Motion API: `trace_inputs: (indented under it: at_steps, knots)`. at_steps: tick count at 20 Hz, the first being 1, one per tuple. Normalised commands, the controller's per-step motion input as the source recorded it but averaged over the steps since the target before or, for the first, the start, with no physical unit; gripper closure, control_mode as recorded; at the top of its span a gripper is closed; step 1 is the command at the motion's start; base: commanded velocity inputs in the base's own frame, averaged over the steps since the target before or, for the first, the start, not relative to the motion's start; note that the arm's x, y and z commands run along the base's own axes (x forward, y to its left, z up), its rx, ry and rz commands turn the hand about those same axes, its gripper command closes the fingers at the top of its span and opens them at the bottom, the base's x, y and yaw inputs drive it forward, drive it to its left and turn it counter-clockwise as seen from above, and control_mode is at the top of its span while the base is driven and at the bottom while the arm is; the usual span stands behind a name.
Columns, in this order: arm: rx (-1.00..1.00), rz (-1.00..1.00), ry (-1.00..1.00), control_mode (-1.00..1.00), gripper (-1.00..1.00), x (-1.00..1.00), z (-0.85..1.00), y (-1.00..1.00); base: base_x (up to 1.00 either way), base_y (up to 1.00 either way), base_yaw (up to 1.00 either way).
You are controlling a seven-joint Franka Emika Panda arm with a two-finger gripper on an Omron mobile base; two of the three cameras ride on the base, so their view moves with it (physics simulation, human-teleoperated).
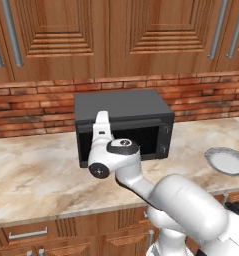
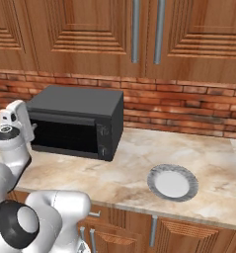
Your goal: Pick up the bagel from the plate, place it on the toaster oven rack, close the door, and set the timer.
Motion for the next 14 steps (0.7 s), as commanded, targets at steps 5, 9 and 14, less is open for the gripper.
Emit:
trace_inputs:
  at_steps: [5,9,14]
  knots:
    - [0.01,-0.17,0.04,-1.0,-1.0,-0.63,0.05,-0.19,0.0,0.0,0.0]
    - [0.11,-0.22,0.09,-1.0,-1.0,-0.63,0.0,-0.45,0.0,0.0,0.0]
    - [0.22,-0.16,0.09,-1.0,-1.0,-0.46,0.34,-0.41,0.0,0.0,0.0]
